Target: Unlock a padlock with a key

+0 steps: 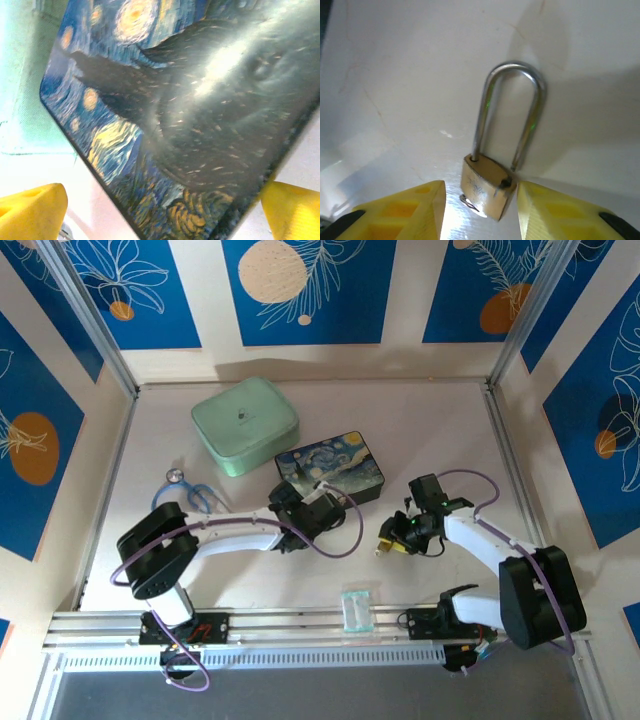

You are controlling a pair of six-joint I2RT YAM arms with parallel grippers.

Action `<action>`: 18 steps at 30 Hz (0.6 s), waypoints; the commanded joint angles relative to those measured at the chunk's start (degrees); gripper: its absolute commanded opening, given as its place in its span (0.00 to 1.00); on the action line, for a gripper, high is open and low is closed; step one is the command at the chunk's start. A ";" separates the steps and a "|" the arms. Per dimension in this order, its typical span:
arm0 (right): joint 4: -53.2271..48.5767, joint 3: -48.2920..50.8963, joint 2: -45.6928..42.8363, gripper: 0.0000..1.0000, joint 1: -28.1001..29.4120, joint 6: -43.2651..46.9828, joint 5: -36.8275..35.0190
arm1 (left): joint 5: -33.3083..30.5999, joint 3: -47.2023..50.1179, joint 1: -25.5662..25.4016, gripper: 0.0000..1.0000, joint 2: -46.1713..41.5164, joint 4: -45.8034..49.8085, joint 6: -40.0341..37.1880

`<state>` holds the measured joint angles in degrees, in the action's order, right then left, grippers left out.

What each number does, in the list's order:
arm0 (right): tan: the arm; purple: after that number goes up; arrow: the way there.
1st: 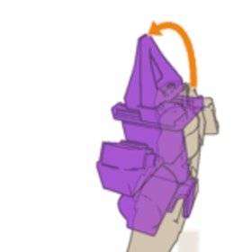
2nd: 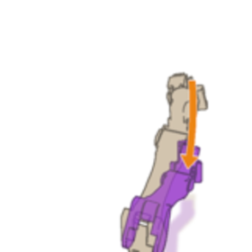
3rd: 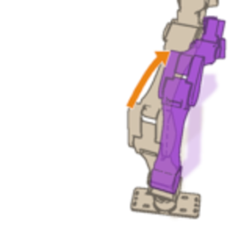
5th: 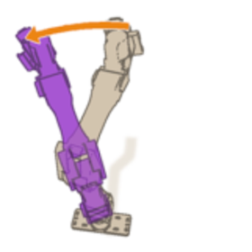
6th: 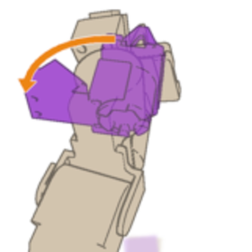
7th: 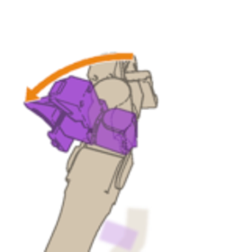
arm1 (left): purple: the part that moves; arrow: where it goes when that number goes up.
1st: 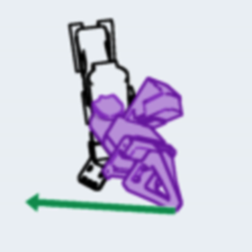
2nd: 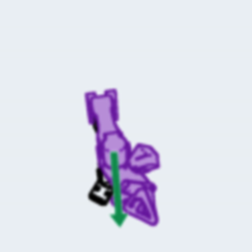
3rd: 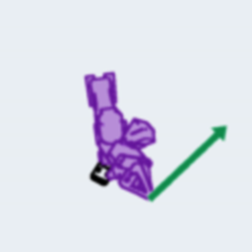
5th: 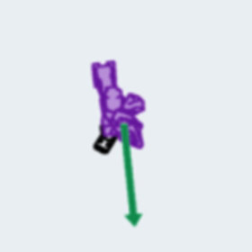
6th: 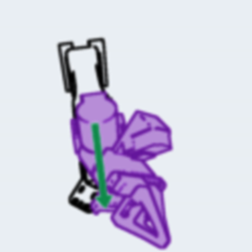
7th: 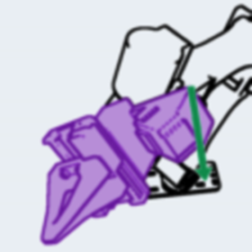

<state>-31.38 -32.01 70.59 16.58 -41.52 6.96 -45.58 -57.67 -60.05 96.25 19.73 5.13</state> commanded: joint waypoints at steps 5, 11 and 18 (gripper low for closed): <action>-5.68 -3.45 -1.06 0.45 4.47 0.39 -8.03 | -1.73 1.06 5.13 0.98 -1.63 3.21 8.36; -3.99 -7.18 -4.44 0.70 9.04 1.65 -16.19 | -1.07 2.83 8.44 0.98 -5.04 1.49 8.68; 1.70 -11.43 -6.27 0.99 3.68 11.45 -20.89 | 2.80 12.91 9.23 0.99 -20.95 -5.56 10.92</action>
<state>-32.56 -42.02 64.79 23.09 -35.40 -10.52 -44.34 -48.03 -51.37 81.47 18.31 13.89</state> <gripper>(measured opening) 0.992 0.991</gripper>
